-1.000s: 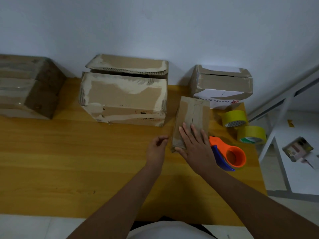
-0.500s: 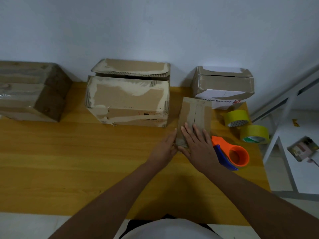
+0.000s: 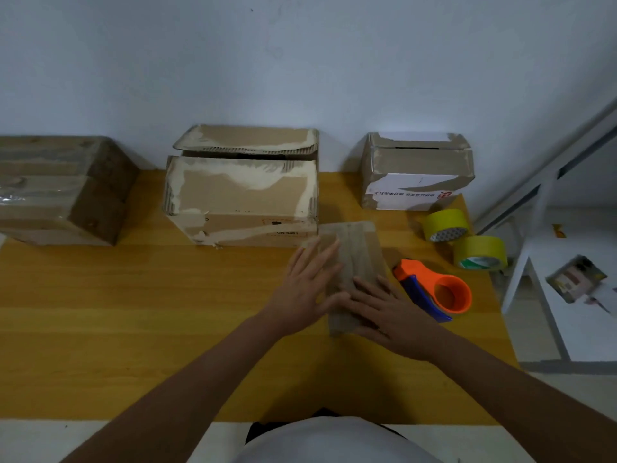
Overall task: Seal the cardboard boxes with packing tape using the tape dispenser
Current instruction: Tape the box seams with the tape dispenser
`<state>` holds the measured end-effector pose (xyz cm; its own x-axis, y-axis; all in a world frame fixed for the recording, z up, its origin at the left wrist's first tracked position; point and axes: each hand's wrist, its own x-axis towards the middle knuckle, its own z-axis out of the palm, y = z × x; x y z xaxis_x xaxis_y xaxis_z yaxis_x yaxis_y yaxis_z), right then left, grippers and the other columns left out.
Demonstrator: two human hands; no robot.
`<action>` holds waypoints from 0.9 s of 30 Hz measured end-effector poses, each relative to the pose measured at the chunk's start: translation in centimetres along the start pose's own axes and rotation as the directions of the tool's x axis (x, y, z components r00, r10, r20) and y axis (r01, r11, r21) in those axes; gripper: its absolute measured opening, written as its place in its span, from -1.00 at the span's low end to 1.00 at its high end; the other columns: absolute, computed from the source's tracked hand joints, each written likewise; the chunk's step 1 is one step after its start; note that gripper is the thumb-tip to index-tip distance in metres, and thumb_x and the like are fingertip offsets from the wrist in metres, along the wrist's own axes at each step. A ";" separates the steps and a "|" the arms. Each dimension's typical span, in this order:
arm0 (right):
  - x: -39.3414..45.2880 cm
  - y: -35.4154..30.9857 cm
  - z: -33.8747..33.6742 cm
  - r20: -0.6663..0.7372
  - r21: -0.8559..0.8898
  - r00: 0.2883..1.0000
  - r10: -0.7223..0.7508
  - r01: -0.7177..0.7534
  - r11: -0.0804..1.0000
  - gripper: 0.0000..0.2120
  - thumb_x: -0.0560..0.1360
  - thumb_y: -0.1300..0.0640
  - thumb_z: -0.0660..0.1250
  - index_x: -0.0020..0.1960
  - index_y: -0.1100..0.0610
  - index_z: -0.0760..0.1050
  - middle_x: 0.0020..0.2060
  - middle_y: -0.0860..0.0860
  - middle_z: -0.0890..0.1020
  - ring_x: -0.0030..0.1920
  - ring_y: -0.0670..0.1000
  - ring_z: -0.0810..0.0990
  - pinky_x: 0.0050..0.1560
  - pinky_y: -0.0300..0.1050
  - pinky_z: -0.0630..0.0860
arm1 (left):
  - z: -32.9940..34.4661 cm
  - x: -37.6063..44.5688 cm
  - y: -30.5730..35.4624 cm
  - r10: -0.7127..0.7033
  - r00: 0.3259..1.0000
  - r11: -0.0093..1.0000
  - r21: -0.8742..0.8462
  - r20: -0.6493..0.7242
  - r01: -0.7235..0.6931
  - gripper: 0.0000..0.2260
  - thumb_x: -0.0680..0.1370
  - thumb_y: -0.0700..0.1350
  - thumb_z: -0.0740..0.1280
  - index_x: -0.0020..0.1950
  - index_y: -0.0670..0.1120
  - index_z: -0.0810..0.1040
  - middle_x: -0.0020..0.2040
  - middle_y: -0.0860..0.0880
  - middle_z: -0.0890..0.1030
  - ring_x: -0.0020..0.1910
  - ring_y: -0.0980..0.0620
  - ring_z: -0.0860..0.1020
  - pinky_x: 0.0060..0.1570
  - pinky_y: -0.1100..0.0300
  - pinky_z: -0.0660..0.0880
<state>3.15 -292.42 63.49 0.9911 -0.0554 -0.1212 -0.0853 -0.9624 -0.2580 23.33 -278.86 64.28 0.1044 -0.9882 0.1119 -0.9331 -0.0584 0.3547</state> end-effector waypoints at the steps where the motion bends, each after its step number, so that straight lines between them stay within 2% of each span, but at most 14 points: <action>1: -0.6 0.4 -0.4 -0.028 0.035 0.999 0.032 -0.031 0.999 -0.43 0.64 -0.27 -0.04 0.57 -0.20 -0.13 0.56 -0.23 -0.13 0.57 -0.08 -0.16 0.54 -0.01 -0.23 | -0.3 0.6 -0.1 -0.008 1.000 1.000 0.014 0.005 0.008 -0.43 0.65 0.27 -0.02 0.52 -0.03 0.33 0.63 0.02 -0.02 0.60 -0.03 -0.15 0.55 -0.06 -0.11; 4: -1.6 0.8 -1.5 -0.154 0.288 0.920 0.359 -0.306 0.907 -0.42 0.61 -0.18 0.12 0.57 -0.08 0.07 0.57 -0.12 0.07 0.57 -0.07 0.00 0.54 0.08 0.04 | -0.7 3.5 -0.3 -0.070 0.987 0.998 0.020 0.142 0.068 -0.46 0.65 0.21 0.01 0.58 0.01 0.21 0.63 0.00 -0.10 0.60 -0.07 -0.18 0.55 -0.07 -0.16; 5: -1.6 0.5 -1.7 -0.149 0.410 0.853 0.500 -0.407 0.816 -0.41 0.60 -0.13 0.17 0.57 -0.01 0.11 0.56 -0.05 0.15 0.55 -0.03 0.08 0.52 0.08 0.13 | -0.5 4.5 -0.2 -0.123 0.973 0.992 0.017 0.196 0.122 -0.46 0.65 0.21 0.03 0.59 0.03 0.17 0.63 0.00 -0.15 0.59 -0.10 -0.21 0.54 -0.09 -0.17; 7: -1.5 -0.7 -1.9 0.014 0.655 0.703 0.711 -0.543 0.525 -0.39 0.60 -0.10 0.20 0.57 0.06 0.11 0.53 0.02 0.23 0.50 0.04 0.25 0.46 0.05 0.27 | 0.2 5.9 0.1 -0.221 0.935 0.975 0.070 0.277 0.209 -0.45 0.66 0.20 0.04 0.61 0.03 0.10 0.63 -0.03 -0.17 0.58 -0.17 -0.22 0.55 -0.15 -0.13; 9: -1.5 -2.2 -1.6 0.242 0.771 0.609 0.755 -0.593 0.231 -0.38 0.60 -0.14 0.18 0.57 0.03 0.08 0.49 0.01 0.28 0.42 0.08 0.36 0.35 0.10 0.40 | 0.5 5.9 0.2 -0.239 0.931 0.960 0.208 0.275 0.185 -0.46 0.66 0.21 0.02 0.60 0.02 0.11 0.62 -0.11 -0.02 0.58 -0.21 -0.09 0.53 -0.16 0.00; 11: -1.7 -3.6 -1.4 0.447 0.801 0.556 0.701 -0.598 -0.037 -0.43 0.60 -0.18 0.16 0.53 -0.04 0.13 0.32 -0.06 0.38 0.24 0.03 0.46 0.16 0.11 0.54 | -0.2 4.8 0.4 -0.218 0.954 0.942 0.300 0.207 0.151 -0.49 0.67 0.22 -0.01 0.56 0.02 0.18 0.54 -0.15 0.19 0.49 -0.21 0.14 0.47 -0.09 0.19; 13: -1.5 -4.5 -1.4 0.511 0.816 0.552 0.658 -0.553 -0.170 -0.57 0.60 -0.20 0.15 0.42 -0.10 0.26 0.21 -0.08 0.43 0.09 -0.06 0.51 0.10 0.10 0.59 | -1.4 3.1 0.5 -0.235 0.959 0.938 0.295 0.161 0.181 -0.50 0.66 0.24 -0.02 0.52 0.03 0.21 0.44 -0.14 0.30 0.37 -0.16 0.30 0.35 -0.01 0.32; 15: -0.8 -4.8 -1.2 0.467 0.837 0.560 0.684 -0.529 -0.138 -0.67 0.60 -0.20 0.13 0.30 -0.11 0.37 0.20 -0.05 0.49 0.07 -0.08 0.53 0.13 0.09 0.58 | -2.5 1.0 0.3 -0.271 0.952 0.938 0.261 0.145 0.227 -0.49 0.65 0.26 -0.03 0.50 0.02 0.25 0.40 -0.13 0.35 0.30 -0.13 0.40 0.23 0.03 0.38; 17: 0.3 -5.4 -1.2 0.425 0.855 0.592 0.685 -0.512 -0.088 -0.65 0.61 -0.19 0.12 0.30 -0.09 0.44 0.17 -0.07 0.54 0.10 -0.06 0.55 0.20 0.05 0.55 | -3.2 -1.3 0.1 -0.194 0.971 0.946 0.286 0.137 0.149 -0.43 0.62 0.31 -0.04 0.52 0.03 0.24 0.45 -0.09 0.32 0.37 -0.13 0.35 0.29 0.01 0.32; 19: 2.1 -6.6 -1.2 0.409 0.866 0.671 0.618 -0.498 -0.032 -0.62 0.61 -0.19 0.10 0.30 -0.07 0.47 0.18 -0.07 0.58 0.15 -0.06 0.56 0.27 0.03 0.51 | -3.2 -3.6 -0.3 -0.059 0.967 0.972 0.236 0.248 -0.001 -0.32 0.56 0.39 -0.01 0.60 0.08 0.07 0.60 -0.05 0.09 0.56 -0.14 0.07 0.49 -0.12 0.05; 21: 4.8 -8.5 -1.4 0.432 0.868 0.739 0.517 -0.496 -0.017 -0.56 0.61 -0.23 0.05 0.33 -0.05 0.48 0.23 -0.02 0.57 0.18 -0.05 0.57 0.26 -0.01 0.51 | -2.6 -5.9 -1.0 0.000 0.919 0.985 0.156 0.394 -0.067 -0.18 0.50 0.47 0.00 0.61 0.11 -0.21 0.61 0.01 -0.27 0.57 -0.15 -0.28 0.45 -0.24 -0.28; 22: 6.4 -9.5 -1.5 0.456 0.867 0.760 0.464 -0.498 -0.036 -0.51 0.60 -0.25 0.02 0.37 -0.04 0.45 0.25 -0.01 0.56 0.18 -0.07 0.56 0.22 -0.07 0.53 | -2.2 -7.2 -1.7 -0.018 0.900 0.985 0.161 0.435 -0.058 -0.14 0.49 0.48 0.02 0.58 0.12 -0.33 0.58 0.02 -0.39 0.54 -0.17 -0.38 0.40 -0.29 -0.37; 24: 9.7 -11.4 -1.5 0.489 0.856 0.775 0.401 -0.516 -0.048 -0.45 0.60 -0.28 -0.03 0.44 -0.04 0.37 0.34 0.00 0.49 0.24 -0.04 0.53 0.21 -0.07 0.53 | -1.7 -10.1 -3.3 -0.113 0.910 0.972 0.233 0.399 0.019 -0.14 0.52 0.44 0.06 0.54 0.13 -0.42 0.55 -0.01 -0.45 0.51 -0.24 -0.42 0.39 -0.40 -0.34; 27: 14.3 -13.8 -1.5 0.462 0.810 0.784 0.415 -0.563 0.163 -0.44 0.62 -0.27 -0.11 0.55 -0.10 0.17 0.54 -0.06 0.20 0.51 0.05 0.22 0.48 0.12 0.24 | -2.6 -14.1 -6.7 -0.366 0.894 0.915 0.276 0.259 0.294 -0.26 0.60 0.35 0.00 0.54 0.16 -0.42 0.55 -0.01 -0.45 0.50 -0.25 -0.44 0.39 -0.46 -0.14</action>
<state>18.68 -280.33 66.72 0.6943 -0.3198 -0.6447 -0.6553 0.0894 -0.7501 28.99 -264.20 62.70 0.3453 -0.8988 -0.2701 -0.9182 -0.3830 0.1009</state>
